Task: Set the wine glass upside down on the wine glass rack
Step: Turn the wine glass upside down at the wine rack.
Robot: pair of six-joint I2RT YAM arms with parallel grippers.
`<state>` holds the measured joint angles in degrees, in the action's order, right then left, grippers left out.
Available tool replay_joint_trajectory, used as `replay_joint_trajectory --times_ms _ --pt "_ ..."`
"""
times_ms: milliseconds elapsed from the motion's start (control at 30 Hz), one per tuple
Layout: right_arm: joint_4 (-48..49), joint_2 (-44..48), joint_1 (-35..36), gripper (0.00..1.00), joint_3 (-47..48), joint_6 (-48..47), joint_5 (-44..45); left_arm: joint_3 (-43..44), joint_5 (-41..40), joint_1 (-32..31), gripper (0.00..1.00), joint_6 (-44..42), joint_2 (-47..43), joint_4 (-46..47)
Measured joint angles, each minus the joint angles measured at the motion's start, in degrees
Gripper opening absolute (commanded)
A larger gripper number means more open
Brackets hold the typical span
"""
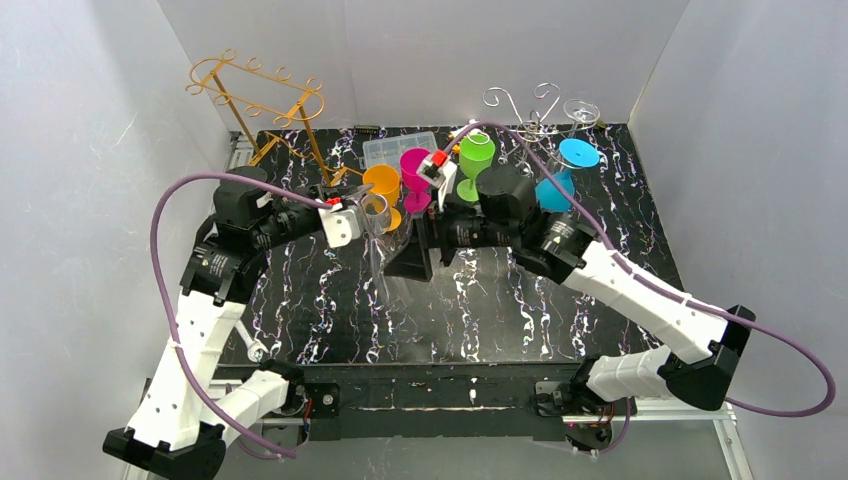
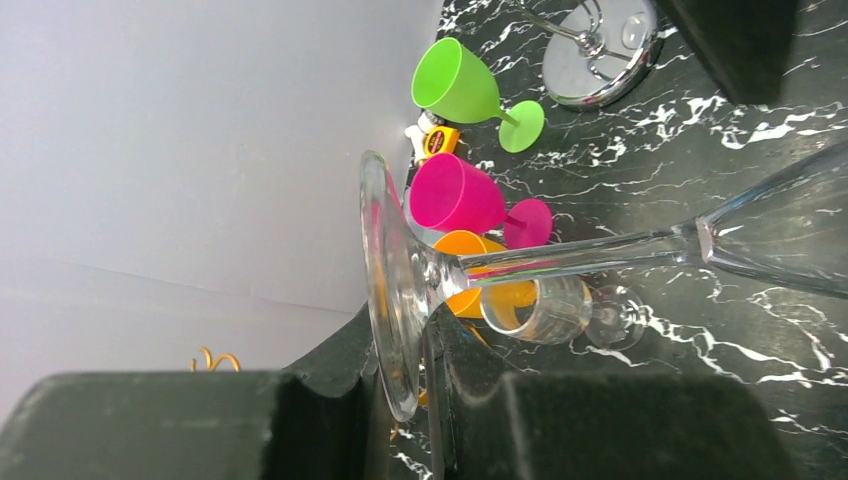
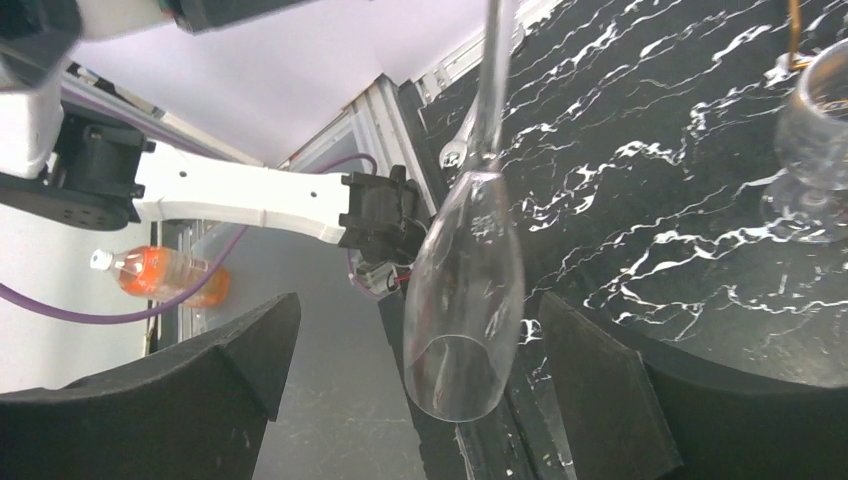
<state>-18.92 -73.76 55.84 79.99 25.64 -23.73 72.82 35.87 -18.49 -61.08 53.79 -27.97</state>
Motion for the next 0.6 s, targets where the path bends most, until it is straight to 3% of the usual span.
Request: replay_joint_trajectory --times_ms 400,600 --pt "6.69 -2.15 5.08 0.98 -5.46 -0.5 9.83 0.09 -1.85 -0.44 0.0 0.71 0.84 1.99" --pt "10.55 -2.14 5.37 0.69 -9.23 -1.46 14.0 0.32 -2.24 -0.52 0.02 2.1 0.77 2.33"
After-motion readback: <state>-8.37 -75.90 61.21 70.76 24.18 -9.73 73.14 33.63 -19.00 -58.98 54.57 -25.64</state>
